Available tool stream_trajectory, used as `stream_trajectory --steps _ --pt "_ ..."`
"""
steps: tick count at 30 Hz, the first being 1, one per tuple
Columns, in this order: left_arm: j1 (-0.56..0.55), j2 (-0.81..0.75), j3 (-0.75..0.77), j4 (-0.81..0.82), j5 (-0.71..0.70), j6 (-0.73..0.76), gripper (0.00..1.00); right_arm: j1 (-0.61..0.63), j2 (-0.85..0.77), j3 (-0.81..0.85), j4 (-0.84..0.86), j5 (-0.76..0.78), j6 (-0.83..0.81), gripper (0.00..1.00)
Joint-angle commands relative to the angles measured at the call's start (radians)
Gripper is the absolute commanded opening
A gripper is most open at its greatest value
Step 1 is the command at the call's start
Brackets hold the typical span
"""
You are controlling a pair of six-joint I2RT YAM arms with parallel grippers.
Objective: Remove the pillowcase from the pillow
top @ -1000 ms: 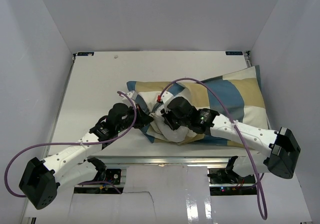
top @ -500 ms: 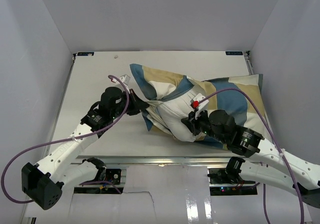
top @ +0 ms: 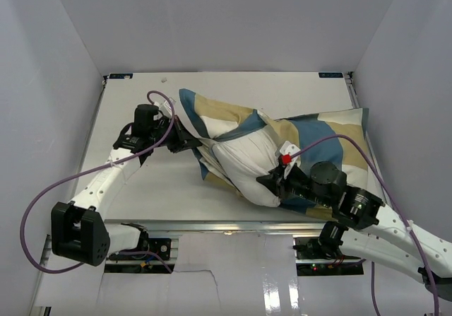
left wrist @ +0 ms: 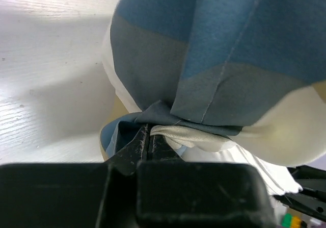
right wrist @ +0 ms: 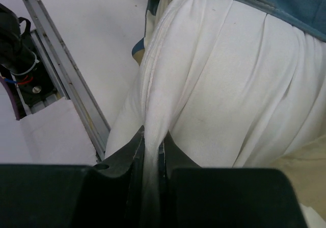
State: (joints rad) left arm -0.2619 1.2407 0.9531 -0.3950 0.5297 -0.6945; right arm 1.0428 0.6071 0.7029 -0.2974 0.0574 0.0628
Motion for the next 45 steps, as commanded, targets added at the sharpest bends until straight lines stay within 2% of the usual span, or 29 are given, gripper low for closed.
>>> stream_trajectory --steps 1,6,11,18,23,42,44,45 --pt "0.193 0.028 0.052 0.104 -0.284 0.072 0.00 0.013 -0.110 0.007 -0.143 -0.179 -0.011 0.08" --pt "0.217 0.089 0.023 0.133 -0.254 0.084 0.00 0.013 -0.165 0.038 -0.144 -0.177 -0.006 0.08" --pt "0.222 0.117 -0.013 0.154 -0.261 0.089 0.00 0.013 -0.230 0.079 -0.140 -0.102 0.009 0.08" --pt "0.243 0.186 0.013 0.134 -0.257 0.096 0.00 0.013 -0.354 0.153 -0.138 -0.060 0.026 0.08" --pt "0.243 0.154 -0.007 0.156 -0.295 0.093 0.00 0.011 -0.418 0.194 -0.141 0.005 0.012 0.08" --pt "0.245 0.333 0.009 0.137 -0.289 0.099 0.00 0.011 -0.428 0.368 -0.062 -0.002 -0.023 0.08" --pt "0.245 0.339 0.013 0.137 -0.268 0.099 0.00 0.011 -0.425 0.369 -0.046 0.005 -0.024 0.08" --pt "0.243 0.333 0.013 0.146 -0.211 0.099 0.00 0.011 -0.406 0.371 -0.045 0.015 -0.023 0.08"
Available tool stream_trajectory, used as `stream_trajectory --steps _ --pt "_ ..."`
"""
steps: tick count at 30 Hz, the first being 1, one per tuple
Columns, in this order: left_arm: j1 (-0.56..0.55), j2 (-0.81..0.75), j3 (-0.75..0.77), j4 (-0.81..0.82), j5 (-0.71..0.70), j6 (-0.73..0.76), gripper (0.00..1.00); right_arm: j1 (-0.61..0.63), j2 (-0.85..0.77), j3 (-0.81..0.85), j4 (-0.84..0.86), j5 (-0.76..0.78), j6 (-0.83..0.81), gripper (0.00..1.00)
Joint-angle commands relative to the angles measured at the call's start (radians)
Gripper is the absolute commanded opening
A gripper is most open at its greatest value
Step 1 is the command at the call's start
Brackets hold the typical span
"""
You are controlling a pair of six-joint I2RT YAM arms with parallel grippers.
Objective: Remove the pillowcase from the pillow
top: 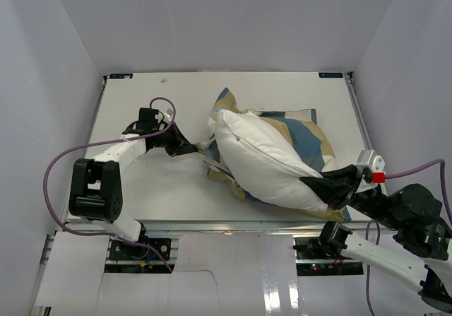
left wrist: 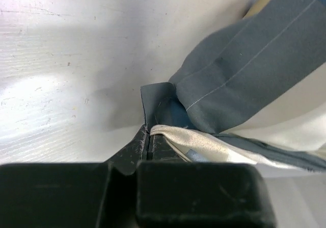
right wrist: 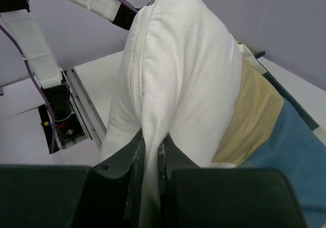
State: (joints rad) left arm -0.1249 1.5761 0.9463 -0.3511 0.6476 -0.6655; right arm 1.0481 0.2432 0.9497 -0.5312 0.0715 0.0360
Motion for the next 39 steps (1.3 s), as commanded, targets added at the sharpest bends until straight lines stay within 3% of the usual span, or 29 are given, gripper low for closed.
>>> stream_trajectory --steps 1,3,8,13,20,24,27,28,31,39 --pt "0.107 -0.011 0.014 0.125 -0.294 0.069 0.00 0.006 -0.029 0.124 0.183 0.010 0.005 0.08" --pt "0.096 -0.036 0.009 0.144 -0.234 0.073 0.00 0.006 0.036 0.120 0.168 0.046 0.005 0.08" --pt "0.036 -0.178 0.008 0.144 -0.066 0.095 0.62 0.006 0.155 0.009 0.287 0.103 0.016 0.08" --pt "-0.022 -0.483 -0.063 0.187 0.001 0.044 0.82 0.006 0.336 -0.124 0.471 0.137 0.062 0.08" --pt "-0.042 -0.766 -0.246 0.202 0.036 -0.061 0.97 0.009 0.624 -0.261 0.764 0.042 0.165 0.08" --pt "-0.094 -0.867 -0.339 0.219 0.024 -0.095 0.98 0.021 0.752 -0.308 0.902 -0.006 0.215 0.09" --pt "-0.099 -0.910 -0.409 0.216 -0.012 -0.100 0.98 0.033 0.827 -0.293 0.930 -0.025 0.228 0.36" --pt "-0.098 -0.907 -0.435 0.222 -0.017 -0.103 0.98 0.039 0.840 -0.284 0.927 -0.033 0.231 0.52" --pt "-0.102 -0.854 -0.457 0.238 -0.035 -0.092 0.98 0.064 0.860 -0.250 0.895 -0.044 0.229 0.69" --pt "-0.154 -0.694 -0.468 0.391 -0.077 -0.117 0.98 0.086 0.662 -0.190 0.647 0.048 0.243 0.84"
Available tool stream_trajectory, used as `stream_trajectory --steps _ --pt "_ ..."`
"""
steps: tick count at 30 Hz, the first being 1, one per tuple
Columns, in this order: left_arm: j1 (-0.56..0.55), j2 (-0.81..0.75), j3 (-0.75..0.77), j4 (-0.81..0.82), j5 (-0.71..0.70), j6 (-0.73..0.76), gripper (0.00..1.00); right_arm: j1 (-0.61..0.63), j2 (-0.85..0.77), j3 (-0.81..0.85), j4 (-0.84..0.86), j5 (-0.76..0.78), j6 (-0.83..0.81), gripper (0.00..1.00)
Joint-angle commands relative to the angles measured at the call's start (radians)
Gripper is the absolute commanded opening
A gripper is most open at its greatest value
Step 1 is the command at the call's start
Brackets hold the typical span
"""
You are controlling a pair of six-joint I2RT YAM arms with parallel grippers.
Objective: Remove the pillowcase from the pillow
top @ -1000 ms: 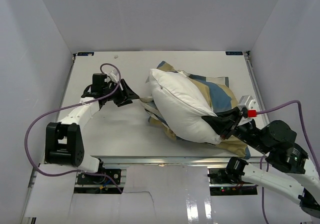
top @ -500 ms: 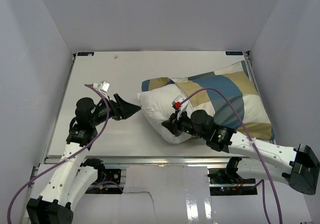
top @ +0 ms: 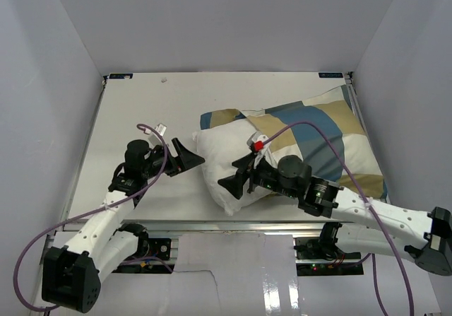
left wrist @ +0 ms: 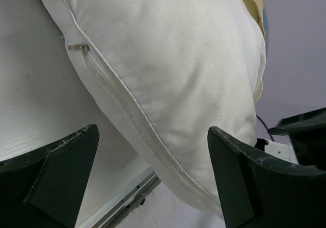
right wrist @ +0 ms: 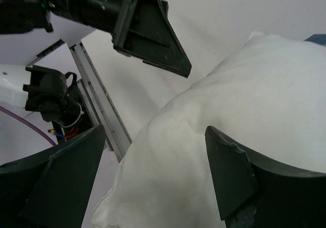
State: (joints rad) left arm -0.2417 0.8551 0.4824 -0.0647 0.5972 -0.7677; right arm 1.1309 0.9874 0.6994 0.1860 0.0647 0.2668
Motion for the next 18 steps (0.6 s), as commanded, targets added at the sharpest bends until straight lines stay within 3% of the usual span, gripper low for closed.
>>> stream_trajectory --steps 1,5,13,14,15,16,18 --pt "-0.053 0.068 -0.007 0.126 -0.033 -0.021 0.98 0.003 -0.125 0.069 -0.100 0.072 0.009 0.85" --pt "-0.166 0.137 -0.048 0.294 -0.068 -0.074 0.98 0.003 -0.208 0.078 -0.250 0.267 -0.027 0.87" --pt "-0.283 0.301 0.018 0.359 -0.183 -0.090 0.95 -0.005 -0.222 0.054 -0.390 0.635 -0.052 0.92" --pt "-0.289 0.315 0.021 0.390 -0.175 -0.096 0.89 -0.013 -0.222 0.043 -0.392 0.662 -0.049 0.92" --pt "-0.291 0.340 0.025 0.397 -0.165 -0.094 0.60 -0.016 -0.222 0.037 -0.398 0.679 -0.043 0.91" --pt "-0.292 0.349 0.048 0.398 -0.156 -0.088 0.44 -0.019 -0.231 0.029 -0.402 0.695 -0.035 0.90" --pt "-0.292 0.340 0.070 0.372 -0.148 -0.070 0.23 -0.028 -0.246 0.009 -0.418 0.780 -0.012 0.86"
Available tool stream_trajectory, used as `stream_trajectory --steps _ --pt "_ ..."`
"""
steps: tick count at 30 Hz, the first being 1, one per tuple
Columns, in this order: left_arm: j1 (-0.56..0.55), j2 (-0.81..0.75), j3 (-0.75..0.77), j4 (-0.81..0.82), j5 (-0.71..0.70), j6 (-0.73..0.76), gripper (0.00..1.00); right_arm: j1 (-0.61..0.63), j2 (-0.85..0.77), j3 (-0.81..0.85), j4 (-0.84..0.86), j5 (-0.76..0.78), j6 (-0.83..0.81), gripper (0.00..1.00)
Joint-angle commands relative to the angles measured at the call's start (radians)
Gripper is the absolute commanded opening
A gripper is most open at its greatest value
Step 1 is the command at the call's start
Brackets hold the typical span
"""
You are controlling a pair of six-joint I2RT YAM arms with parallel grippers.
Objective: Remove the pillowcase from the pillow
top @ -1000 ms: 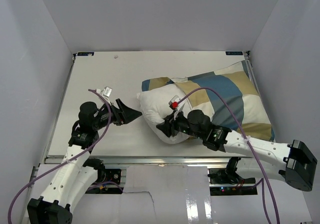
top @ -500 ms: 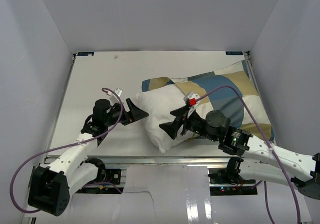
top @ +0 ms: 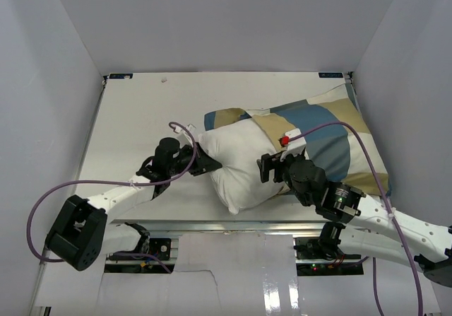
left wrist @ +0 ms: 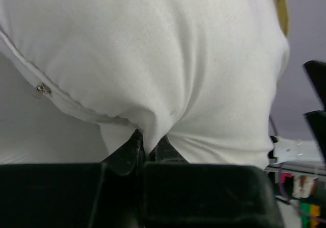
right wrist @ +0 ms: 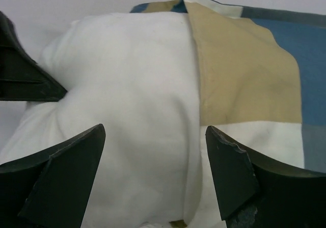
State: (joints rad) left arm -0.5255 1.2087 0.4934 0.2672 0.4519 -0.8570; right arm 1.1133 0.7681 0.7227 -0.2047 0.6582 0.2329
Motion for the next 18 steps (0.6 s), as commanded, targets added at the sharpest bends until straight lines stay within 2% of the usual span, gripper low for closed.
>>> stream_trajectory --steps 1,4,5,7,14,16,18 --pt "-0.007 -0.026 0.075 0.023 -0.008 0.024 0.02 -0.023 -0.050 -0.025 -0.027 0.201 0.029 0.84" --pt "-0.007 -0.099 0.114 -0.069 -0.070 0.048 0.00 -0.050 -0.076 -0.048 -0.030 0.222 0.032 0.82" --pt "-0.008 -0.119 0.131 -0.145 -0.097 0.071 0.00 -0.058 -0.081 -0.054 -0.036 0.227 0.039 0.81" --pt "-0.007 -0.167 0.189 -0.225 -0.188 0.096 0.00 -0.088 -0.098 -0.071 -0.045 0.215 0.054 0.79" --pt "-0.005 -0.196 0.405 -0.473 -0.295 0.164 0.00 -0.233 -0.058 -0.105 -0.055 0.029 0.102 0.73" --pt "-0.005 -0.190 0.448 -0.528 -0.344 0.188 0.00 -0.291 -0.041 -0.108 -0.052 -0.027 0.105 0.64" --pt "-0.005 -0.169 0.508 -0.563 -0.375 0.207 0.00 -0.328 -0.038 -0.112 -0.039 -0.054 0.105 0.48"
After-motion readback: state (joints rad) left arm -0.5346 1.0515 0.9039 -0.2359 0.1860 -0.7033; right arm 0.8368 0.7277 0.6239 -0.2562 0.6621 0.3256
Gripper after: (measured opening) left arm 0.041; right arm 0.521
